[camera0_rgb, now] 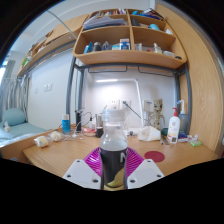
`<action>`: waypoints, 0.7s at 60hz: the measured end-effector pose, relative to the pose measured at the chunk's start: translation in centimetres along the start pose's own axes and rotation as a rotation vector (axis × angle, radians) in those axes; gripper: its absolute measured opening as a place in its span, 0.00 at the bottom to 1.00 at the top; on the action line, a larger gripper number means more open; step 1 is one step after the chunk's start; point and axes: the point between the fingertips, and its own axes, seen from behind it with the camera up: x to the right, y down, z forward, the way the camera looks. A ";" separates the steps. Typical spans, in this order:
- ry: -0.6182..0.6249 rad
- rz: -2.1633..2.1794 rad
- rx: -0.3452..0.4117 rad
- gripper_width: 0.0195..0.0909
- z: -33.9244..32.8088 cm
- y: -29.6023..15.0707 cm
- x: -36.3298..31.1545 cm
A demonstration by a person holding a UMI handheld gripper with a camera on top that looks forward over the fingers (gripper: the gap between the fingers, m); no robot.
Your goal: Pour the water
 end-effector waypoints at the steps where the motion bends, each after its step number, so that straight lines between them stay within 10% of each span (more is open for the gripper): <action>1: -0.001 -0.007 -0.003 0.09 0.0 -0.1 0.2; 42: 0.145 -1.689 -0.131 0.09 12.1 -4.8 13.2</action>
